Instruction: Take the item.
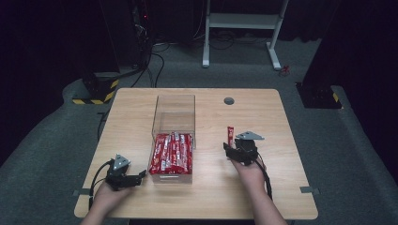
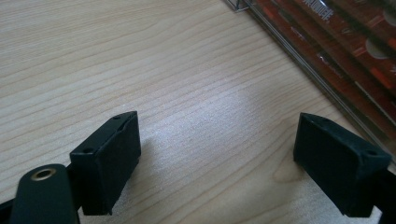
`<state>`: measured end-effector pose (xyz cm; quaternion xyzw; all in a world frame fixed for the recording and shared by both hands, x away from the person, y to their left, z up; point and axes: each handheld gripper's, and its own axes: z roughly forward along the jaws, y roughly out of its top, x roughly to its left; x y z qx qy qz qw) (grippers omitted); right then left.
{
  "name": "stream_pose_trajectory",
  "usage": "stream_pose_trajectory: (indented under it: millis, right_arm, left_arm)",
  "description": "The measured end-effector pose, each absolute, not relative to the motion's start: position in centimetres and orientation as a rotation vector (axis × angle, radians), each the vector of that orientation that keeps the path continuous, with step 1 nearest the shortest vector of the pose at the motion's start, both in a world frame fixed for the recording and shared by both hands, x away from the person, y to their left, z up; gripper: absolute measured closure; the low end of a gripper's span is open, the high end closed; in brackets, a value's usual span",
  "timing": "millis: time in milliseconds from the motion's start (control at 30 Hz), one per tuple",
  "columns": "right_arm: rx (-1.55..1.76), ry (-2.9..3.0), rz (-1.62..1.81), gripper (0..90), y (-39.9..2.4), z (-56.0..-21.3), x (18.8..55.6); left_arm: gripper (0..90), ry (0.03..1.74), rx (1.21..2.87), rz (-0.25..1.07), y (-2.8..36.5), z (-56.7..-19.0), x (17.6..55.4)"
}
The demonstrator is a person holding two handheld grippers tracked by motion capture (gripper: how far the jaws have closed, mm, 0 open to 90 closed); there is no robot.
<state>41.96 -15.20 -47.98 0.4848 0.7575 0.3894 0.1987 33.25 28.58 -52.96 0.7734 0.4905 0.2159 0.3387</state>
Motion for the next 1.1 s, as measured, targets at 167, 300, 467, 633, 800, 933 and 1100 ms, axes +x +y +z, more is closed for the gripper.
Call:
stream_pose_trajectory:
  millis: [167, 300, 467, 633, 800, 933, 1100]
  right_arm:
    - [1.359, 2.096, 1.093, 38.7, -15.8, -47.7, 41.4]
    - [1.364, 2.083, 1.089, 35.6, -16.6, -47.8, 41.0]
    - [1.366, 2.067, 1.088, 33.8, -17.6, -47.8, 40.2]
    - [1.378, 2.045, 1.082, 32.7, -19.2, -48.0, 39.0]
    - [1.388, 2.035, 1.073, 32.0, -20.5, -48.4, 38.0]
    - [1.394, 2.023, 1.063, 31.7, -21.6, -48.7, 37.2]
    - [1.404, 2.022, 1.034, 31.3, -22.9, -49.3, 36.3]
  left_arm:
    - [15.1, 1.278, 2.014, 0.561, 28.6, -53.0, 33.3]
    - [15.1, 1.278, 2.015, 0.562, 28.6, -53.0, 33.3]
    - [15.1, 1.278, 2.015, 0.562, 28.6, -53.0, 33.3]
    - [15.2, 1.278, 2.015, 0.562, 28.6, -53.0, 33.3]
    - [15.2, 1.278, 2.015, 0.562, 28.6, -53.0, 33.3]
    - [15.2, 1.278, 2.014, 0.562, 28.6, -53.0, 33.3]
    - [15.2, 1.279, 2.015, 0.562, 28.6, -53.0, 33.3]
